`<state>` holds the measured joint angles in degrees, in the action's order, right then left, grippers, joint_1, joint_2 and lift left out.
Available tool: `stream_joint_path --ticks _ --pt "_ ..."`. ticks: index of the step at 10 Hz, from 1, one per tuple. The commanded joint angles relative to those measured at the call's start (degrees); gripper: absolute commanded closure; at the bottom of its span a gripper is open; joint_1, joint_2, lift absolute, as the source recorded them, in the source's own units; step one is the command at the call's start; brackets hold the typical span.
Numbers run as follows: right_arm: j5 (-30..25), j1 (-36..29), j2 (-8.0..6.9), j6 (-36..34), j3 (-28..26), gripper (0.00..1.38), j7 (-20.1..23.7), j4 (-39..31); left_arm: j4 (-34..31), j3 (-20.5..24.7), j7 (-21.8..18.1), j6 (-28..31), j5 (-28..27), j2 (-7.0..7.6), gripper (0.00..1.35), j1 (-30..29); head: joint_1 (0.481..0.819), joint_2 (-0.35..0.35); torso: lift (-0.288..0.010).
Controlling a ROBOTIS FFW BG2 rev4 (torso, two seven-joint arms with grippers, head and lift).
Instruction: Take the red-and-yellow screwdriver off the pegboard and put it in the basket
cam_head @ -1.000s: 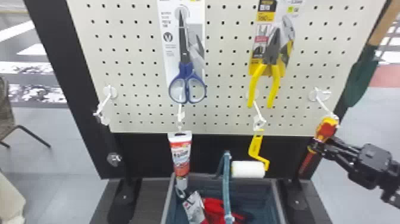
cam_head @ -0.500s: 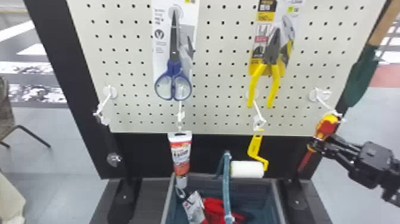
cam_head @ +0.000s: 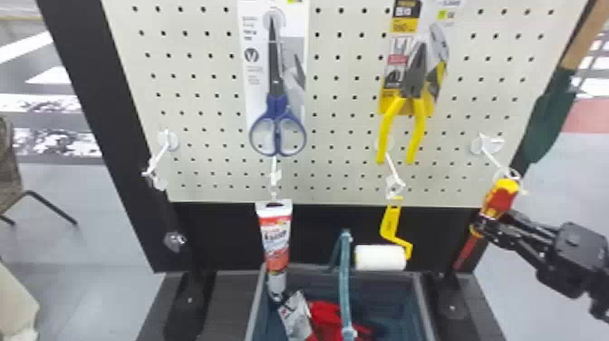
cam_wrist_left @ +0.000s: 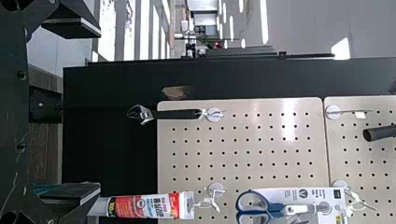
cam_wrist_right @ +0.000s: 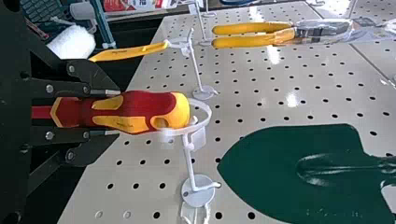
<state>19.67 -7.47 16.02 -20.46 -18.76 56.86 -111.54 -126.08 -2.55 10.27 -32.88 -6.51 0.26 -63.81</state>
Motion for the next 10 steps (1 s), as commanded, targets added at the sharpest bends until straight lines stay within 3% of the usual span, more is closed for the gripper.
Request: stream_joint_path --ticks 1,10 --pt "-0.07 -0.56 -0.02 -0.37 -0.49 1.20 0.00 -1.46 0.01 0.00 -0.07 0.01 0.00 -0.41 0.13 -0.09 0.549 0.000 -0.100" --pt "-0.16 -5.36 -0.81 -2.56 -3.74 1.20 -0.44 -10.04 0.01 -0.18 0.01 0.09 -0.17 -0.41 0.13 0.16 0.549 0.000 -0.100"
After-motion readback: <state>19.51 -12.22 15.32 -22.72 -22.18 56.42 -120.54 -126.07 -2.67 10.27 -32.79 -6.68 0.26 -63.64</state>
